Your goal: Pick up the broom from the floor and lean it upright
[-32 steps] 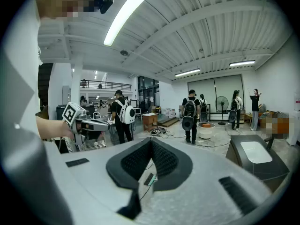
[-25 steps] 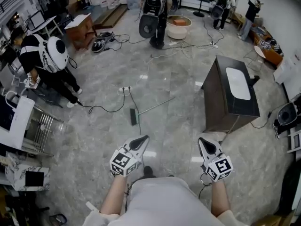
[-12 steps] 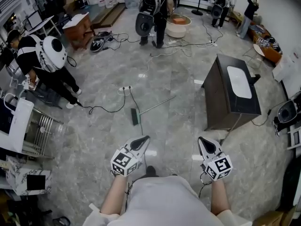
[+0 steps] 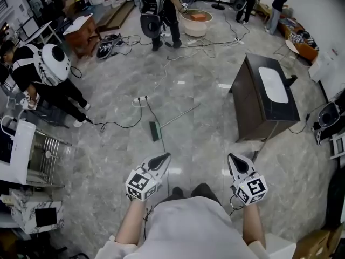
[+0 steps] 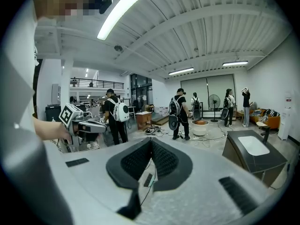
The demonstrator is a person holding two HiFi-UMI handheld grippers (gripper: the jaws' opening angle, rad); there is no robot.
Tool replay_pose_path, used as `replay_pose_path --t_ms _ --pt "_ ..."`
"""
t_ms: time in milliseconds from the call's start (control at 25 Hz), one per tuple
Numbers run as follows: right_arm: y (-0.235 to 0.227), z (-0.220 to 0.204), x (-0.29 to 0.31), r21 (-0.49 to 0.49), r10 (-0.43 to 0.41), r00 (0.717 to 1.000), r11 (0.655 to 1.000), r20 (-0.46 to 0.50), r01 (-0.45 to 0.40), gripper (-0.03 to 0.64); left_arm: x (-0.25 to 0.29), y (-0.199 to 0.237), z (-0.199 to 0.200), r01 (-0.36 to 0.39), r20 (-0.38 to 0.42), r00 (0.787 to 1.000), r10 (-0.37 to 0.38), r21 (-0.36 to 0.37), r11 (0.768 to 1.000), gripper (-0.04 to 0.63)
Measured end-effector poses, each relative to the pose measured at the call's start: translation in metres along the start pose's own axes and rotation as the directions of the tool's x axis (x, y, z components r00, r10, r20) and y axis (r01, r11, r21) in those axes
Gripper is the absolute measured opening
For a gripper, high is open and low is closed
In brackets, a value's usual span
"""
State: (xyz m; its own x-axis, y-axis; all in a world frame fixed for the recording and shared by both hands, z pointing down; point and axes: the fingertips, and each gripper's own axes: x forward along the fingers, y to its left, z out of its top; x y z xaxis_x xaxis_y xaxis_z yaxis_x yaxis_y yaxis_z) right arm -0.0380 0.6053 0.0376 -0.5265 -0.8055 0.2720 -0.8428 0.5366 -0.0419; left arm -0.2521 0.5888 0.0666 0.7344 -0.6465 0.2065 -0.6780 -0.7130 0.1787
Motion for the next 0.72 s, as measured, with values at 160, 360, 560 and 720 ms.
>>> replay_pose_path --t_ms 160,360,560,720 --pt "-0.003 -0.005 0.009 0.013 -0.003 1.0 1.0 -0.017 0.003 0.002 0.007 0.007 -0.006 0.004 -0.015 1.0 -0.005 -0.013 1.0 0.011" --pt "-0.023 -0.008 0.037 0.02 0.024 0.999 1.0 -0.042 -0.023 0.002 0.032 0.021 -0.007 -0.002 -0.033 0.999 0.001 -0.027 1.0 0.011" --pt "-0.058 -0.005 0.075 0.026 0.058 0.998 0.998 -0.038 -0.057 0.002 0.071 0.041 -0.001 -0.018 -0.043 0.999 0.017 -0.024 1.0 0.011" --pt "-0.089 0.0 0.109 0.032 0.096 0.994 0.995 -0.043 -0.095 0.005 0.106 0.063 0.007 -0.036 -0.05 0.998 0.035 -0.026 0.999 0.011"
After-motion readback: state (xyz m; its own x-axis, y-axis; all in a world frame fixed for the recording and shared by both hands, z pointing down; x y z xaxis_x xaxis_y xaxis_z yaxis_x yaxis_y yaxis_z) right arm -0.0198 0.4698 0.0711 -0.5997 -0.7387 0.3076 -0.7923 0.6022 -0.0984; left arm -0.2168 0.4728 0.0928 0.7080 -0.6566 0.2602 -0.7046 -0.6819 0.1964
